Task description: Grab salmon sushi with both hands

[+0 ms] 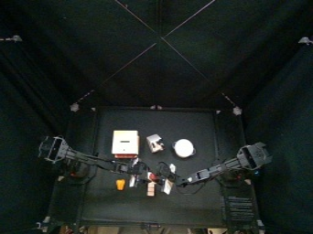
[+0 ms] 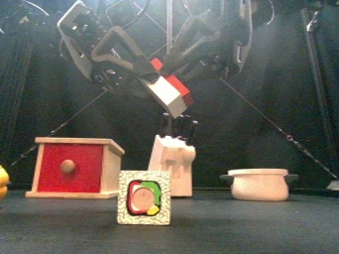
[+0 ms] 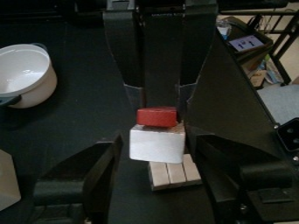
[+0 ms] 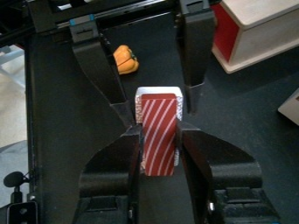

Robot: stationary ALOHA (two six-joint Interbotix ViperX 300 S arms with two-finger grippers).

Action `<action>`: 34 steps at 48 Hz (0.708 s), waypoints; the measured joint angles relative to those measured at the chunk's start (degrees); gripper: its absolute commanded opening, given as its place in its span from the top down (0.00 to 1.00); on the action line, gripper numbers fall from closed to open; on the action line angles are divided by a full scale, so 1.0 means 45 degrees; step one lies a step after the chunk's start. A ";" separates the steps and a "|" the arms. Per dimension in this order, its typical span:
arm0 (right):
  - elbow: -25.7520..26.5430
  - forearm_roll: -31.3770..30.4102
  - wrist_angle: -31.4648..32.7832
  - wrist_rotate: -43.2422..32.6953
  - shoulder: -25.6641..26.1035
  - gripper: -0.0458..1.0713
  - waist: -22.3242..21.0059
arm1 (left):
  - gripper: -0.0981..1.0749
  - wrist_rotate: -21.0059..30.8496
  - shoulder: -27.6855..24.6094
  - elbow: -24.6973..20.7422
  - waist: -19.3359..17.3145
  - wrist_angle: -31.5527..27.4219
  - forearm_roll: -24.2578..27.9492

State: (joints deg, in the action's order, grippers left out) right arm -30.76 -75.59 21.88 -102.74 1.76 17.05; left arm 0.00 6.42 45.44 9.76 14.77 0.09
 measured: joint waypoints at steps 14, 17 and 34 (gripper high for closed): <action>0.0000 0.0000 -0.0020 0.0000 -0.0039 0.52 0.0020 | 0.41 0.0000 -0.0039 -0.0020 -0.0020 0.0000 0.0371; 0.0000 0.0000 -0.0020 0.0000 -0.0059 0.52 0.0000 | 0.41 0.0000 -0.0039 -0.0020 -0.0039 0.0000 0.0391; 0.0059 0.0098 0.0000 -0.0039 -0.0176 0.52 0.0059 | 0.42 -0.0020 -0.0059 0.0000 -0.0117 0.0000 0.0469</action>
